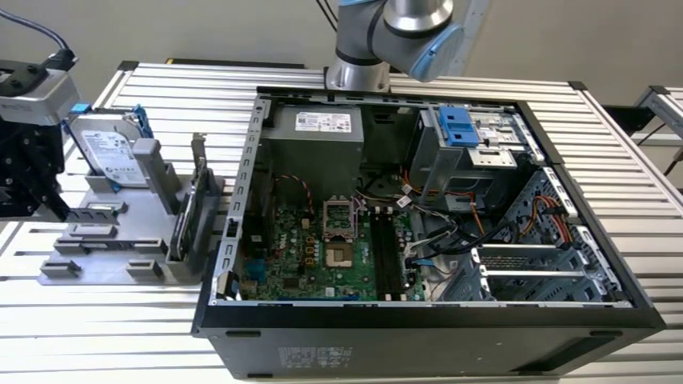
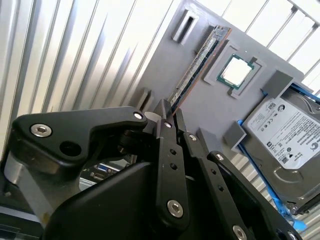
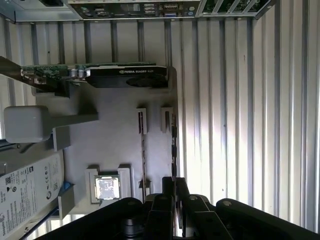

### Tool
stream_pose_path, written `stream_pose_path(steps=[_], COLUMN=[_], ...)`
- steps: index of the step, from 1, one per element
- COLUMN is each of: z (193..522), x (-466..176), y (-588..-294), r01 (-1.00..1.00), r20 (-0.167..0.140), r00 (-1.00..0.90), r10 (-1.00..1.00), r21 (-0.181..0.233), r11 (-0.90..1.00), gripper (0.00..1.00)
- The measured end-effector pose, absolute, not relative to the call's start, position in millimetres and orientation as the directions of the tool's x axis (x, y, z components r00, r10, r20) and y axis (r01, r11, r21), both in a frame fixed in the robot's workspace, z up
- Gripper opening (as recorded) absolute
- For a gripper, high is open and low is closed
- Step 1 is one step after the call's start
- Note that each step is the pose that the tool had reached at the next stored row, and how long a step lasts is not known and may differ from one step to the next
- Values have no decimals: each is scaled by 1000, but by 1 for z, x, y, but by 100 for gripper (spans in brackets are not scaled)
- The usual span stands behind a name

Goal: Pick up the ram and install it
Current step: 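Pick up the ram and move it above insertion slot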

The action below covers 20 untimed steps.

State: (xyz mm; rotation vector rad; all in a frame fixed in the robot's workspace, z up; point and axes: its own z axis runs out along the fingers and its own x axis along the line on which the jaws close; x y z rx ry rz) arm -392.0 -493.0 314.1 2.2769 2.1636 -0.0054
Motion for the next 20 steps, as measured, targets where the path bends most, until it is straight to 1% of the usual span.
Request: stream_pose_path(steps=[20], z=[329], x=[-392], y=[-493], r01=[999], r20=[-3], r00=[51], r10=[999], r21=[-2], r11=[-51], gripper=[0])
